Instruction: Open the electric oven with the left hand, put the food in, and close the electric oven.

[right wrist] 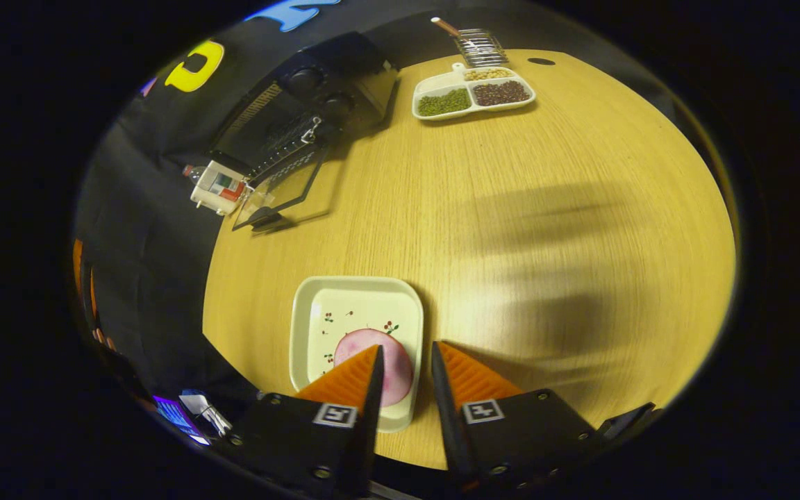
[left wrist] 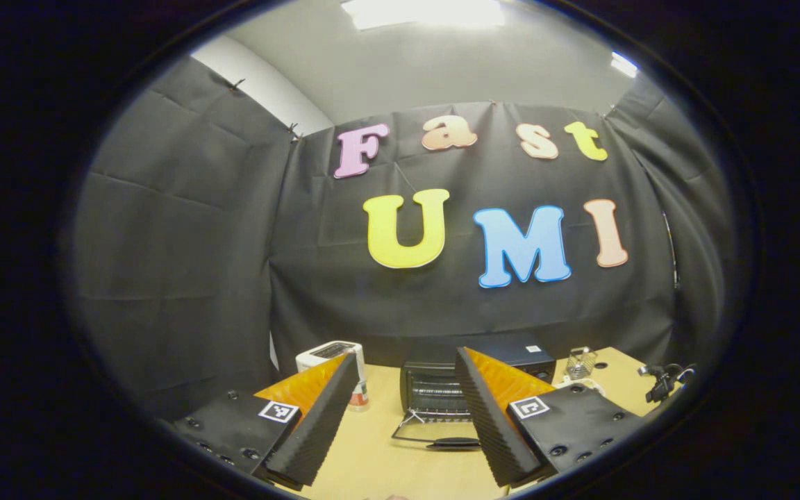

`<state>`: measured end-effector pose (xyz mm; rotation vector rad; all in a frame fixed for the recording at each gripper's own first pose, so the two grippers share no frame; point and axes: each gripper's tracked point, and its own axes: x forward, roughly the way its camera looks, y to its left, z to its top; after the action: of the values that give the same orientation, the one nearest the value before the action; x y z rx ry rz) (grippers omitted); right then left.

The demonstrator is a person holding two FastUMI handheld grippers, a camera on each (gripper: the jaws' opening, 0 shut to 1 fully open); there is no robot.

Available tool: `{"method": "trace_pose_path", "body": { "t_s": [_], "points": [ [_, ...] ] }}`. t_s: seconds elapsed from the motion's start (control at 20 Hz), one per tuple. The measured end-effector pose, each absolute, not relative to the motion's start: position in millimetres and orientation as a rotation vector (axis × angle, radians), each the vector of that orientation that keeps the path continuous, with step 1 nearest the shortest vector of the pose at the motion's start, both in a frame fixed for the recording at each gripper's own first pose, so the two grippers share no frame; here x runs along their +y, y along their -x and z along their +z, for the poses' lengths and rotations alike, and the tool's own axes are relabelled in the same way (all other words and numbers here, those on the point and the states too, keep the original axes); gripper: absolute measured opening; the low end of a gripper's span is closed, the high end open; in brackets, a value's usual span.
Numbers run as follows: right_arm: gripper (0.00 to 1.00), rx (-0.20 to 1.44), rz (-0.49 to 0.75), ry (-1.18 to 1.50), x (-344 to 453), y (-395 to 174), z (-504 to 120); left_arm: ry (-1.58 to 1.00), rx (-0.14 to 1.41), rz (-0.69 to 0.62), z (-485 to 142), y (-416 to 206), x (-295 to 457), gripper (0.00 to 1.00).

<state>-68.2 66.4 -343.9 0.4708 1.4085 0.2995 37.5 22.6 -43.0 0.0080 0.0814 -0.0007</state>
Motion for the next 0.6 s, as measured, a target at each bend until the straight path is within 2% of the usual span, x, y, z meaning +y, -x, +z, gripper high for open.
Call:
{"method": "trace_pose_path", "body": {
  "t_s": [0.2, 0.5, 0.6],
  "points": [
    [0.39, 1.434, 0.297, -0.481, 72.0, 69.4, -350.3, -0.006, 0.077, 0.001, -42.3, -40.7, 24.4, 0.99],
    [0.39, 1.498, 0.292, -0.306, 73.5, 72.6, -354.5, -0.005, 0.064, -0.016, -38.2, -48.6, 17.9, 0.99],
    [0.39, 1.47, 0.259, -0.289, 71.6, 70.9, -358.5, 0.0, 0.059, -0.021, -36.0, -49.9, 16.0, 0.99]
  ]
}}
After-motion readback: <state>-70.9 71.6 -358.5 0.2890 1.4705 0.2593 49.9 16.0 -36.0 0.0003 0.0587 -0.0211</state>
